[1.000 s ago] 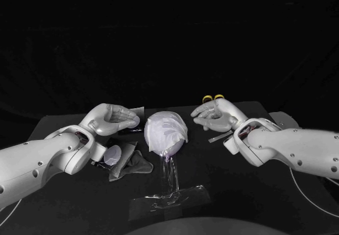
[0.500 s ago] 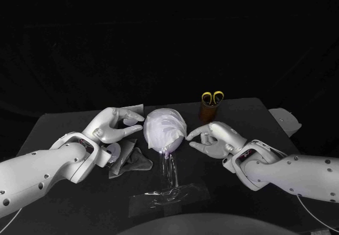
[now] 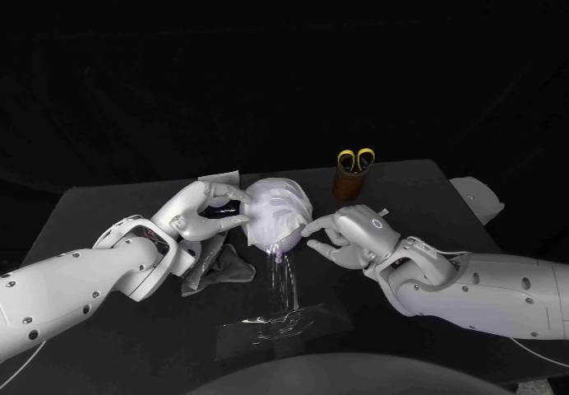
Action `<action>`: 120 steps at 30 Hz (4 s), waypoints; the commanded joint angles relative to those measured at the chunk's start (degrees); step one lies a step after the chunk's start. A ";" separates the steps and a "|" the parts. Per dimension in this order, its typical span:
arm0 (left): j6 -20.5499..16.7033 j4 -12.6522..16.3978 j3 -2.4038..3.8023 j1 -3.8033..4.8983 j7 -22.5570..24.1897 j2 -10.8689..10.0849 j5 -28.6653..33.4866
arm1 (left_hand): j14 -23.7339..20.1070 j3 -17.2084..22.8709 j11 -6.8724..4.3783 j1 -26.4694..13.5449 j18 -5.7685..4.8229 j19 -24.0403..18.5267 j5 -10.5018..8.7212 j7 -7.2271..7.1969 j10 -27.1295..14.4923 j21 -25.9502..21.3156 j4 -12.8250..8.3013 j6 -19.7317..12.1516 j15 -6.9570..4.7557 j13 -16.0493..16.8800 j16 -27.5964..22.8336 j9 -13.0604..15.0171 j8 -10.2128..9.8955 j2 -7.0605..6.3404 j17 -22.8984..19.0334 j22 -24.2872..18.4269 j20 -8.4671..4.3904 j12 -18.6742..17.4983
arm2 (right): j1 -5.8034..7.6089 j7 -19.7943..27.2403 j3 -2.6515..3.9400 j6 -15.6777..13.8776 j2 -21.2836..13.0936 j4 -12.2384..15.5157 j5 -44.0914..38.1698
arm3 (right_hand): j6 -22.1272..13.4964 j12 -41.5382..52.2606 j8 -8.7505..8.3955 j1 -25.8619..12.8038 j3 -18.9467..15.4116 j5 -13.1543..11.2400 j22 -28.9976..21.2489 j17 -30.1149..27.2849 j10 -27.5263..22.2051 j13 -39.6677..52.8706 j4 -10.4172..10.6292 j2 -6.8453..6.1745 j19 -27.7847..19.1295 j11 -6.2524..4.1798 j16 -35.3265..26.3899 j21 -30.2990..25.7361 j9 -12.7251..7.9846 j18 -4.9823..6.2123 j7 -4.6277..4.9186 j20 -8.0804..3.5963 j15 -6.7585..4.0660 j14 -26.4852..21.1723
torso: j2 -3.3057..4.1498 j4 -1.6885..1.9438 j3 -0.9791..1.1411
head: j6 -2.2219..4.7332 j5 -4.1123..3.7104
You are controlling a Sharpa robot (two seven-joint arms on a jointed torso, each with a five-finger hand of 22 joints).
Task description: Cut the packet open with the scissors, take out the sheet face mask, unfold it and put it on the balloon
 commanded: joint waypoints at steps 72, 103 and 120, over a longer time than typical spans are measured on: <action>5.09 -4.28 0.18 0.04 -18.49 3.65 -8.08 | -14.52 -6.11 0.69 -3.36 0.26 -6.18 0.10 0.66 -13.45 -3.16 0.38 -0.17 1.33 -0.55 -8.13 -0.38 -2.39 0.76 -3.15 -2.17 -0.26 -0.71 | 1.14 -5.73 2.99 -5.15 6.53 -9.14 -11.25 | -0.37 0.11 0.03 2.25 1.41 -2.68 11.59 12.64 -1.02 3.91 -0.60 -0.38 0.03 0.91 0.80 -0.52 -0.19 -0.79 0.74 1.30 1.22 4.82 | -0.14 0.05 -0.05 | -0.24 -1.23; 5.59 -4.44 0.21 0.04 -18.84 3.77 -7.35 | -14.58 -6.87 0.77 -3.41 0.69 -6.10 0.11 0.96 -14.51 -3.12 0.46 -0.53 1.44 -0.59 -8.26 -0.43 -2.66 0.75 -3.15 -2.18 -0.25 -0.75 | 3.68 -7.80 3.02 -4.84 5.40 -5.83 -12.04 | 0.26 5.41 8.53 -0.87 12.90 -2.75 13.02 14.95 2.88 8.24 2.47 4.55 2.65 -1.18 3.19 4.54 5.18 -1.90 -1.57 -0.51 -0.66 6.00 | -0.15 0.05 -0.05 | -0.08 -1.53; 5.68 -4.67 0.22 0.04 -18.87 3.99 -7.05 | -14.54 -6.96 0.75 -3.39 0.75 -6.07 0.10 1.02 -14.69 -3.11 0.47 -0.59 1.45 -0.60 -8.26 -0.44 -2.70 0.77 -3.14 -2.18 -0.24 -0.76 | 7.20 -12.44 2.93 -0.05 2.90 -4.62 -11.86 | -5.86 2.80 6.62 -6.43 8.96 -2.76 12.56 14.59 1.53 6.72 5.06 -1.96 1.75 0.21 2.84 3.27 5.37 -1.63 0.12 0.03 0.40 5.83 | -0.21 -0.02 -0.04 | 0.15 -1.54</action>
